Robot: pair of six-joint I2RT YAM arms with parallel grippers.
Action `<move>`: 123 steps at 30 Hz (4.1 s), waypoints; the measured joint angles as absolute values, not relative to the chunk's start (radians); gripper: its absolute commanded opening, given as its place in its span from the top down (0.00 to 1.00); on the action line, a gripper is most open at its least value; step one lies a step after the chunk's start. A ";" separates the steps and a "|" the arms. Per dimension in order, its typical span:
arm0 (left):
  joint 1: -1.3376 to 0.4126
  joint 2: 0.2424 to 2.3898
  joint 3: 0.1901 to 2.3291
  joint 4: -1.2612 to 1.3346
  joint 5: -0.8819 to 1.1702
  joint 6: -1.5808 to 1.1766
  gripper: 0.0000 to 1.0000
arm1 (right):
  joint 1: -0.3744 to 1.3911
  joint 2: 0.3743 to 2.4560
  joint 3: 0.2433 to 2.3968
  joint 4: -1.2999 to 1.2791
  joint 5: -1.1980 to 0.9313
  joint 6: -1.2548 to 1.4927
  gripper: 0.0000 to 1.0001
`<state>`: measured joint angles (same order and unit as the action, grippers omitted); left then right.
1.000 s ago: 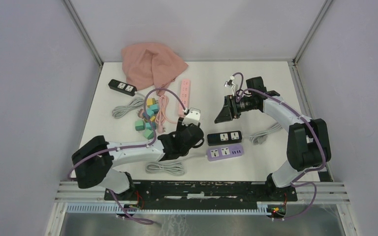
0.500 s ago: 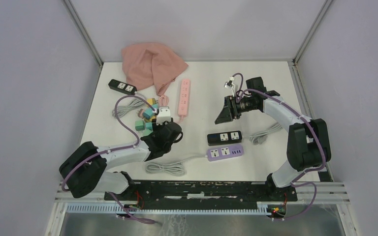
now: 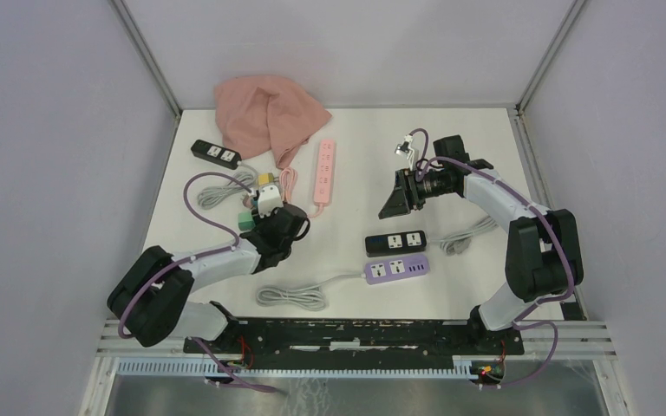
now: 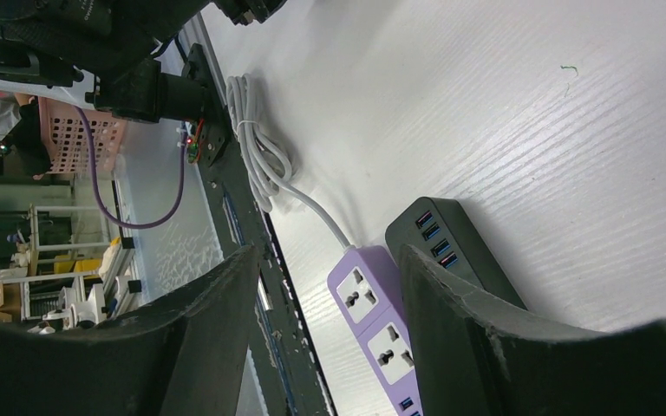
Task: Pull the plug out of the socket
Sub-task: Place the plug at the center of the board, then move the socket to the center of the board.
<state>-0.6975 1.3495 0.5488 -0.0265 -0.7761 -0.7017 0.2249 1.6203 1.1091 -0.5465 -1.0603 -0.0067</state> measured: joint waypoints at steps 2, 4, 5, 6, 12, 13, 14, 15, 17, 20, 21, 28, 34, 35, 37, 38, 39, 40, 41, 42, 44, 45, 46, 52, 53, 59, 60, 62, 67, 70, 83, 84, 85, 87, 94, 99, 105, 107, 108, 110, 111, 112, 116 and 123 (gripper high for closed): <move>-0.684 1.355 0.553 -0.037 -0.774 -0.722 0.77 | 0.225 1.620 1.111 -0.548 -1.060 -0.007 0.34; -0.674 1.355 0.557 -0.048 -0.771 -0.741 0.67 | 0.225 1.620 1.111 -0.548 -1.060 -0.009 0.34; -0.671 1.355 0.558 -0.052 -0.770 -0.746 0.62 | 0.225 1.620 1.111 -0.548 -1.060 -0.009 0.34; -0.668 1.355 0.559 -0.054 -0.768 -0.753 0.52 | 0.225 1.620 1.111 -0.549 -1.060 -0.009 0.34; -0.662 1.355 0.560 -0.067 -0.758 -0.774 0.23 | 0.224 1.620 1.111 -0.556 -1.060 -0.014 0.34; -0.660 1.355 0.560 -0.072 -0.757 -0.776 0.18 | 0.224 1.620 1.111 -0.557 -1.060 -0.016 0.34; -0.660 1.355 0.560 -0.075 -0.756 -0.778 0.14 | 0.225 1.620 1.111 -0.558 -1.060 -0.017 0.34; -0.660 1.355 0.560 -0.076 -0.756 -0.778 0.08 | 0.225 1.620 1.111 -0.558 -1.060 -0.017 0.34; -0.660 1.355 0.560 -0.077 -0.755 -0.779 0.00 | 0.225 1.620 1.113 -0.559 -1.060 -0.021 0.34; -0.660 1.355 0.560 -0.077 -0.749 -0.779 0.01 | 0.224 1.620 1.114 -0.562 -1.060 -0.025 0.34; -0.660 1.354 0.560 -0.077 -0.748 -0.779 0.01 | 0.224 1.620 1.115 -0.563 -1.060 -0.027 0.34; -0.658 1.298 0.555 -0.077 -0.696 -0.777 0.01 | 0.224 1.619 1.125 -0.579 -1.053 -0.046 0.34; -0.658 1.207 0.546 -0.078 -0.625 -0.762 0.01 | 0.224 1.616 1.126 -0.591 -1.051 -0.060 0.34; -0.658 1.187 0.543 -0.077 -0.610 -0.757 0.01 | 0.224 1.615 1.126 -0.593 -1.050 -0.063 0.34; -0.658 1.149 0.535 -0.073 -0.578 -0.745 0.01 | 0.224 1.613 1.126 -0.596 -1.047 -0.069 0.34; -0.658 1.127 0.529 -0.071 -0.556 -0.738 0.01 | 0.224 1.611 1.126 -0.598 -1.045 -0.073 0.34; -0.658 1.101 0.519 -0.067 -0.531 -0.731 0.01 | 0.224 1.610 1.126 -0.600 -1.045 -0.076 0.34; -0.658 1.074 0.510 -0.061 -0.507 -0.723 0.01 | 0.224 1.608 1.127 -0.601 -1.044 -0.078 0.34; -0.658 1.055 0.502 -0.052 -0.487 -0.714 0.01 | 0.224 1.607 1.127 -0.602 -1.044 -0.081 0.34; -0.657 1.029 0.492 -0.041 -0.458 -0.706 0.01 | 0.224 1.604 1.127 -0.604 -1.042 -0.085 0.34; -0.657 0.977 0.469 -0.016 -0.408 -0.687 0.01 | 0.223 1.599 1.127 -0.607 -1.039 -0.093 0.34; -0.657 0.944 0.453 0.004 -0.377 -0.678 0.01 | 0.223 1.596 1.127 -0.608 -1.037 -0.098 0.34; -0.657 0.913 0.440 0.019 -0.348 -0.669 0.01 | 0.222 1.592 1.127 -0.609 -1.037 -0.103 0.34; -0.658 0.795 0.403 0.097 -0.202 -0.641 0.01 | 0.221 1.562 1.127 -0.617 -1.029 -0.141 0.34; -0.658 0.780 0.398 0.112 -0.177 -0.638 0.01 | 0.221 1.557 1.127 -0.618 -1.027 -0.149 0.34; -0.658 0.723 0.354 0.193 -0.077 -0.626 0.01 | 0.221 1.522 1.124 -0.622 -0.993 -0.234 0.33; -0.658 0.717 0.345 0.203 -0.067 -0.625 0.01 | 0.221 1.511 1.119 -0.622 -0.985 -0.253 0.33; -0.657 0.704 0.323 0.227 -0.049 -0.626 0.01 | 0.221 1.486 1.104 -0.622 -0.966 -0.295 0.30; -0.657 0.683 0.292 0.250 -0.027 -0.626 0.01 | 0.230 1.418 1.032 -0.616 -0.902 -0.466 0.10; -0.658 0.671 0.287 0.261 -0.023 -0.626 0.01 | 0.261 1.372 0.956 -0.619 -0.861 -0.643 0.00; -0.657 0.632 0.266 0.280 -0.020 -0.626 0.01 | 0.359 1.391 0.842 -0.622 -0.654 -1.043 0.14; -0.658 0.632 0.266 0.280 -0.020 -0.626 0.01 | 0.363 1.405 0.842 -0.619 -0.638 -1.044 0.15; -0.658 0.631 0.264 0.281 -0.019 -0.626 0.01 | 0.368 1.418 0.842 -0.618 -0.624 -1.044 0.15; -0.658 0.627 0.260 0.281 -0.019 -0.626 0.01 | 0.377 1.437 0.842 -0.618 -0.601 -1.046 0.18; -0.658 0.614 0.255 0.282 -0.019 -0.626 0.01 | 0.400 1.473 0.856 -0.616 -0.550 -1.038 0.29; -0.657 0.612 0.255 0.283 -0.017 -0.626 0.01 | 0.407 1.497 0.877 -0.611 -0.529 -1.006 0.38; -0.658 0.623 0.255 0.285 -0.015 -0.626 0.01 | 0.417 1.524 0.901 -0.610 -0.510 -0.973 0.38; -0.658 0.638 0.258 0.281 -0.014 -0.626 0.01 | 0.418 1.531 0.904 -0.604 -0.510 -0.968 0.38; -0.658 0.650 0.266 0.274 -0.008 -0.626 0.01 | 0.419 1.540 0.905 -0.599 -0.499 -0.968 0.38; -0.657 0.660 0.276 0.266 -0.001 -0.626 0.01 | 0.422 1.563 0.905 -0.595 -0.486 -0.965 0.39; -0.657 0.667 0.289 0.256 0.004 -0.626 0.01 | 0.422 1.576 0.906 -0.595 -0.481 -0.963 0.39; -0.658 0.673 0.303 0.247 0.007 -0.626 0.01 | 0.423 1.584 0.908 -0.595 -0.477 -0.961 0.38; -0.657 0.689 0.371 0.206 0.021 -0.625 0.01 | 0.424 1.592 0.910 -0.591 -0.463 -0.954 0.44; -0.657 0.711 0.443 0.178 0.062 -0.599 0.01 | 0.426 1.597 0.922 -0.588 -0.451 -0.932 0.76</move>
